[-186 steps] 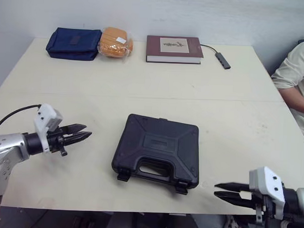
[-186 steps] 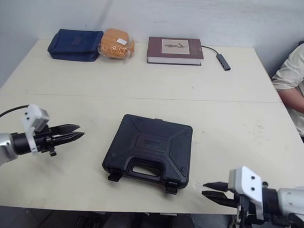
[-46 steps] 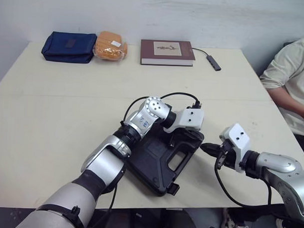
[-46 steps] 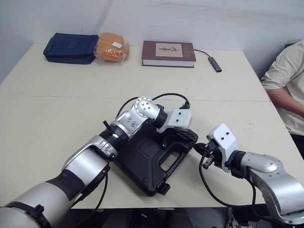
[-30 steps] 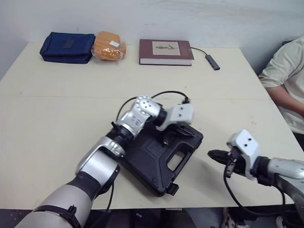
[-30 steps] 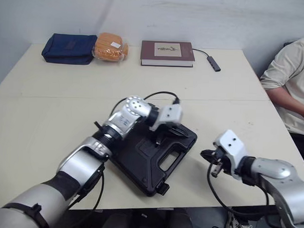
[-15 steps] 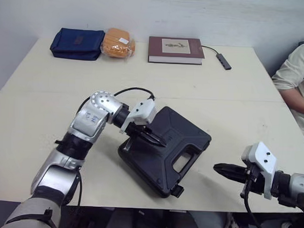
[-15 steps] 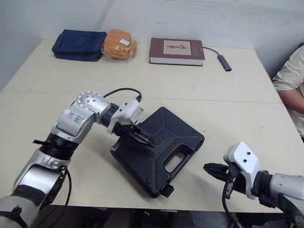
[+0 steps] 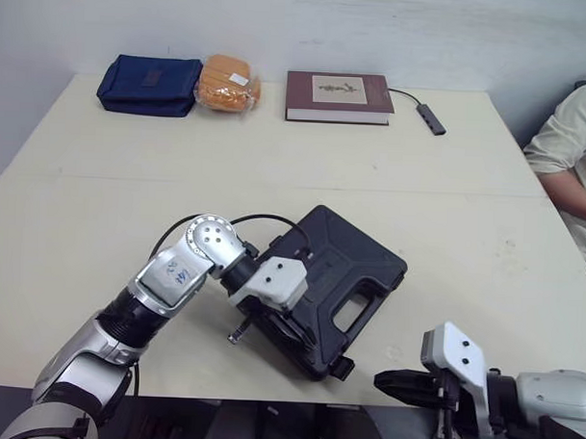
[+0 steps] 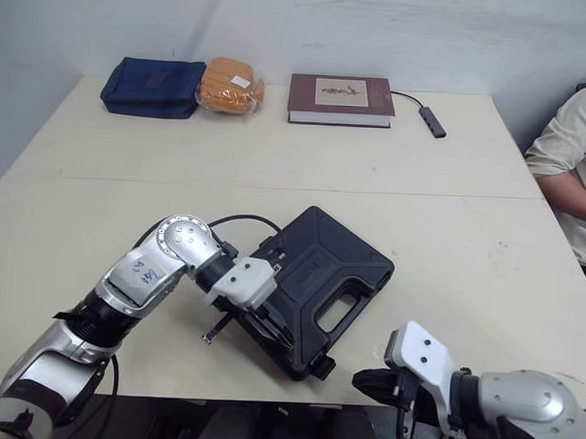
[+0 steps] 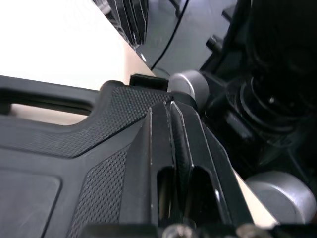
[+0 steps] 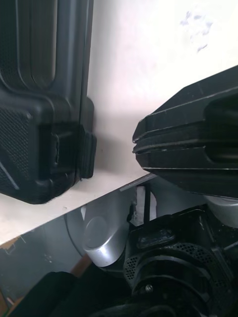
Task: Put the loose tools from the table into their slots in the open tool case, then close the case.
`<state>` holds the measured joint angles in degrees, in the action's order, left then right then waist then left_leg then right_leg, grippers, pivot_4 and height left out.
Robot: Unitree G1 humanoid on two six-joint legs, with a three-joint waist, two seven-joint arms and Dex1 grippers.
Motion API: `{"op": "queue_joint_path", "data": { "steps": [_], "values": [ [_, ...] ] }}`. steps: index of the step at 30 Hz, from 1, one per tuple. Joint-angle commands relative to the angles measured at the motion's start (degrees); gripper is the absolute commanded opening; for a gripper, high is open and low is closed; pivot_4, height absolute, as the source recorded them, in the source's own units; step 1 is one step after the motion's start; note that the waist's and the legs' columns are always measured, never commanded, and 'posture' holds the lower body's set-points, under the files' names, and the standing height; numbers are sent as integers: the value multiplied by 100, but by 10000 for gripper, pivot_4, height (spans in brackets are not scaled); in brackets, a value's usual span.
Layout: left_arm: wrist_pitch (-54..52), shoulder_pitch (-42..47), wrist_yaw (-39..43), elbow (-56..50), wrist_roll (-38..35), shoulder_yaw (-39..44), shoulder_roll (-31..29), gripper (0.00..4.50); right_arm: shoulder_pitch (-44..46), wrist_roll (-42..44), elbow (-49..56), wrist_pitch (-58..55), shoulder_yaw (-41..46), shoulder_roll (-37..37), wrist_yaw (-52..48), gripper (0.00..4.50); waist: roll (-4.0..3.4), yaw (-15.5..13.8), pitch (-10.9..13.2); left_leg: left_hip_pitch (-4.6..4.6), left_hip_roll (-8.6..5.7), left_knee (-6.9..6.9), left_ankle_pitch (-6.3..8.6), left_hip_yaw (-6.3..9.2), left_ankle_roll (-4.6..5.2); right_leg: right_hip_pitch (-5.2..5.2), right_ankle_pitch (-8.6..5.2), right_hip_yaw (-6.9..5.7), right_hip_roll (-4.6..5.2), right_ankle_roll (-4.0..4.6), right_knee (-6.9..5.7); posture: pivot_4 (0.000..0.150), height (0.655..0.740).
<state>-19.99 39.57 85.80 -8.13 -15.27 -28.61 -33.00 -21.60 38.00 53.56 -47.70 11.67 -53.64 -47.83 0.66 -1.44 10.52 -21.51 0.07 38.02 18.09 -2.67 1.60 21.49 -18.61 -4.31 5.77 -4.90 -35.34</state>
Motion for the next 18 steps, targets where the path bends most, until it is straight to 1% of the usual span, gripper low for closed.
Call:
{"op": "queue_joint_path", "data": {
  "steps": [1, 5, 7, 13, 14, 18],
  "values": [
    [310, -12, -50, 90, 294, -188, 73, 734, 167, -129, 41, 102, -381, 3, 115, 0, 0, 0, 0, -1, -1, 0, 0, 0, 1, 1, 0, 0, 0, 0, 0, 1500, 7400],
    [864, -78, -175, 375, 867, -493, 67, 734, 526, -307, -125, 127, -977, 107, 253, 0, -2, 2, -2, 2, 0, 0, 0, 1, 2, -3, 0, 0, 0, 0, 1, 1500, 7400],
    [1000, -102, -198, 452, 989, -572, 51, 734, 681, -348, -194, 125, -1147, 147, 308, 0, -5, 5, -4, 6, 0, 0, 0, 2, 2, -5, 0, -1, 0, 0, 1, 1500, 7400],
    [1289, -197, -278, 535, 1369, -793, -85, 734, 1158, -240, -297, 27, -1443, 290, 368, 0, -21, 6, -25, 19, 1, 0, 4, 4, 7, -21, 0, -1, 1, 0, 7, 1500, 7400],
    [1333, -202, -281, 550, 1395, -812, -98, 734, 1205, -231, -310, 19, -1473, 301, 370, 0, -23, 6, -29, 21, 2, 0, 12, 5, 21, -24, 0, -2, 1, 0, 8, 1500, 7400],
    [1399, -221, -378, 634, 1518, -874, -106, 734, 1461, 61, -332, -112, -1449, 442, 392, 0, -29, 8, -42, 33, 3, -1, 21, 17, 35, -45, 0, -11, 3, 0, 21, 1500, 7400]
  ]
}}
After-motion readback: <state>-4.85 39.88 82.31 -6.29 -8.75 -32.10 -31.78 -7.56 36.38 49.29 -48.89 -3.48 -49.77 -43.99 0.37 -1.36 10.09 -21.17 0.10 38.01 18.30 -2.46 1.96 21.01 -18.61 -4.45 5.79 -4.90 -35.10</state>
